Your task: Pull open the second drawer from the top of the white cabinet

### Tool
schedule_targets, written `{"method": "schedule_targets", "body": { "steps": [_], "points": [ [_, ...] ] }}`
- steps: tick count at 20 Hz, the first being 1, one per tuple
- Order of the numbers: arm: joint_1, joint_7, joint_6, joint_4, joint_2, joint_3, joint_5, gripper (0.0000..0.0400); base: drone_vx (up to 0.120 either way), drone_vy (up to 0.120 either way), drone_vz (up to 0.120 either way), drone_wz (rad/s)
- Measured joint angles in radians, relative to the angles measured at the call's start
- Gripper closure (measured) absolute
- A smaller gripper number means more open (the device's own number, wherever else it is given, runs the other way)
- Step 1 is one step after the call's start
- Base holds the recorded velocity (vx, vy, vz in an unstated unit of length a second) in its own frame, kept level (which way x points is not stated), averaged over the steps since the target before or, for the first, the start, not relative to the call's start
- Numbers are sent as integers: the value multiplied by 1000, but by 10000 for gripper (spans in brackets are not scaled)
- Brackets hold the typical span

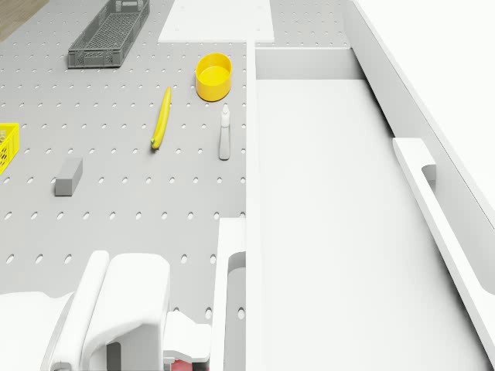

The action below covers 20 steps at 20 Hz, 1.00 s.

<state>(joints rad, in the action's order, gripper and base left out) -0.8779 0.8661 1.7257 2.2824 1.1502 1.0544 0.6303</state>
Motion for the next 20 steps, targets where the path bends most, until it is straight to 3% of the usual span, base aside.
{"method": "schedule_targets", "body": {
  "steps": [5,12,14,16,20],
  "points": [
    [-11,9,-10,-17,15,14,-19,114,0,40,0,0],
    [-21,20,-8,-24,33,20,-35,104,0,0,0,0],
    [-38,122,6,-33,74,5,-67,111,0,0,0,0],
    [-53,127,20,-25,97,14,-99,64,0,0,0,0],
    [-67,117,34,-20,118,15,-113,87,0,0,0,0]
  ]
}}
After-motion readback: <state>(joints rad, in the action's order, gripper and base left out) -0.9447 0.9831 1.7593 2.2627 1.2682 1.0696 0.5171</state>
